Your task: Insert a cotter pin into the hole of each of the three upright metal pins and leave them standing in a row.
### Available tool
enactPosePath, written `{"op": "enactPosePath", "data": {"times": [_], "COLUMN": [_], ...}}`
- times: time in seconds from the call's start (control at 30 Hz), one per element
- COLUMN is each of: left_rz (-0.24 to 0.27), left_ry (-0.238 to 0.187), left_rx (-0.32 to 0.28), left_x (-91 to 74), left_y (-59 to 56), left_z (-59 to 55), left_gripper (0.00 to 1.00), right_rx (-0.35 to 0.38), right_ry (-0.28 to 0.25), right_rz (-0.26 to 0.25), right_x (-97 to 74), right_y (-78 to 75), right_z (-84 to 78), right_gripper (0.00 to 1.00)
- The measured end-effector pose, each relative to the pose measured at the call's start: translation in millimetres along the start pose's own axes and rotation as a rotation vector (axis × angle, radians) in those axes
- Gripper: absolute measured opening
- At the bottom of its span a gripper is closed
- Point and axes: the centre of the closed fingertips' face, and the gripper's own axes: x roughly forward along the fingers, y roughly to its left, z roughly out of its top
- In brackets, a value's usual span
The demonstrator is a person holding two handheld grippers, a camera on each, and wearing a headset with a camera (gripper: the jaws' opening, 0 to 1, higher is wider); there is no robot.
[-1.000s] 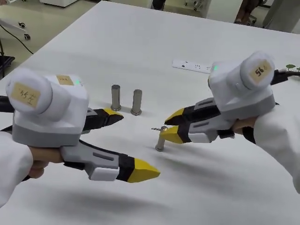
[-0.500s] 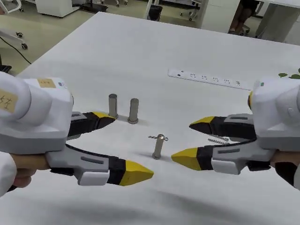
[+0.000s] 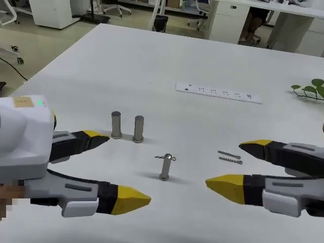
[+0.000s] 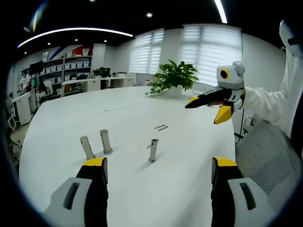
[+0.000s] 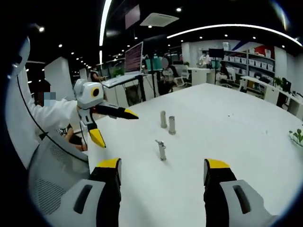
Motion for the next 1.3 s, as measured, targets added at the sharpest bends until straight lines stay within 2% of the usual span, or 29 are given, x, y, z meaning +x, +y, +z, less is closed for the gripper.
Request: {"op": "enactPosePath", "data": {"times": [0.03,0.13,0.2,0.37,0.53,0.7,1.0,1.17,1.3], "left_rz": [0.0,0.005,0.008,0.033,0.051,0.066,0.085,0.09,0.099], "left_ry": [0.002,0.007,0.005,-0.016,-0.019,-0.029,-0.018,-0.021,-0.015], "left_rx": [-0.002,-0.006,-0.009,-0.036,-0.047,-0.06,-0.082,-0.084,-0.075], "left_x": [-0.5,-2.3,-3.4,-7.1,-11.5,-15.8,-17.3,-16.4,-14.0], "left_y": [0.4,2.1,2.6,9.4,15.1,20.1,28.1,33.0,40.3], "left_z": [-0.3,-0.6,0.3,1.9,2.4,3.3,-3.1,-1.6,-1.0], "left_gripper": [0.9,0.9,0.9,0.9,0.9,0.9,0.9,0.9,0.9], "right_rx": [-0.009,0.05,0.061,0.099,0.145,0.186,0.213,0.226,0.24], "right_ry": [0.002,-0.022,-0.031,-0.016,-0.028,-0.025,-0.05,-0.031,-0.038], "right_rz": [-0.028,-0.031,-0.049,-0.082,-0.089,-0.084,-0.104,-0.115,-0.114], "right_x": [-4.2,-13.5,-18.7,-25.1,-29.2,-28.4,-27.4,-26.8,-26.3], "right_y": [-3.2,-3.3,-7.7,-12.7,-7.6,-3.5,-4.6,-5.8,-5.0], "right_z": [-2.0,-5.1,-9.4,-25.9,-34.3,-43.3,-41.7,-44.7,-44.3], "right_gripper": [0.69,0.75,0.82,0.84,0.9,0.91,0.98,0.98,0.98]}}
